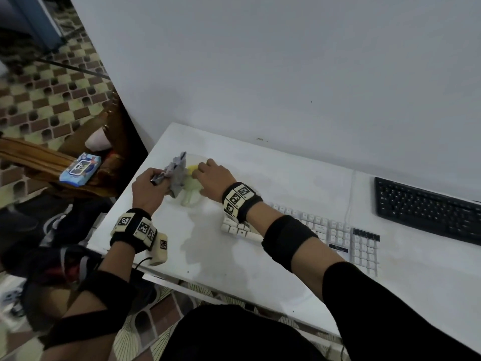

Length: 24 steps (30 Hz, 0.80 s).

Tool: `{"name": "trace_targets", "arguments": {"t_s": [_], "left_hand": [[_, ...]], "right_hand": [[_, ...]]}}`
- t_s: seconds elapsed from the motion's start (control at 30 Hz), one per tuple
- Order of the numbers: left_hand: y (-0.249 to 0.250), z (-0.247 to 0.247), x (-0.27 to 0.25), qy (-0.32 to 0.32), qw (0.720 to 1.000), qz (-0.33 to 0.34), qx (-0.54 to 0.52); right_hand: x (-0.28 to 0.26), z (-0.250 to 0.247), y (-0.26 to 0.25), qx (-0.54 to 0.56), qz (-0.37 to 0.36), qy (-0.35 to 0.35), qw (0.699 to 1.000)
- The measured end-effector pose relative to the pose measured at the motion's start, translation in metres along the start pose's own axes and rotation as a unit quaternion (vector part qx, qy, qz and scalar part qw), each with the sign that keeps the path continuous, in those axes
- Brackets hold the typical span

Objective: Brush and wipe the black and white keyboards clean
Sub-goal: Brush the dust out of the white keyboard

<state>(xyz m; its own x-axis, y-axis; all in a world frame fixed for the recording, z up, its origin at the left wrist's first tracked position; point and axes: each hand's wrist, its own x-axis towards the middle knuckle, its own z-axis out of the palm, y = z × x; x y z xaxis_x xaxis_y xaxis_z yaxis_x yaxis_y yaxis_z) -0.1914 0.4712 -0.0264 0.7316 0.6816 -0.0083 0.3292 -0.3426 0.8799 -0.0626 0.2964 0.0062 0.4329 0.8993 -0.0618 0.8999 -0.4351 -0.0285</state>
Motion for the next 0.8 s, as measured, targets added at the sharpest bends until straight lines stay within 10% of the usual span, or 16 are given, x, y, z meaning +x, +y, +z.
{"name": "trace_targets", "arguments": {"t_s": [0.2, 0.4, 0.6, 0.8], "left_hand": [[0.016, 0.007, -0.015, -0.006, 0.999, 0.009, 0.032], [0.009, 0.003, -0.01, -0.021, 0.999, -0.027, -0.001], [0.024, 0.026, -0.018, -0.06, 0.992, 0.039, 0.104], [0.034, 0.045, -0.03, -0.198, 0.94, 0.074, 0.266]], "right_hand": [[0.005, -0.002, -0.016, -0.044, 0.038, -0.013, 0.998], [-0.011, -0.001, 0.012, 0.031, 0.03, 0.115, 0.992], [-0.042, -0.009, 0.059, 0.272, 0.174, 0.333, 0.886], [-0.087, -0.003, 0.09, 0.33, 0.222, 0.311, 0.863]]}}
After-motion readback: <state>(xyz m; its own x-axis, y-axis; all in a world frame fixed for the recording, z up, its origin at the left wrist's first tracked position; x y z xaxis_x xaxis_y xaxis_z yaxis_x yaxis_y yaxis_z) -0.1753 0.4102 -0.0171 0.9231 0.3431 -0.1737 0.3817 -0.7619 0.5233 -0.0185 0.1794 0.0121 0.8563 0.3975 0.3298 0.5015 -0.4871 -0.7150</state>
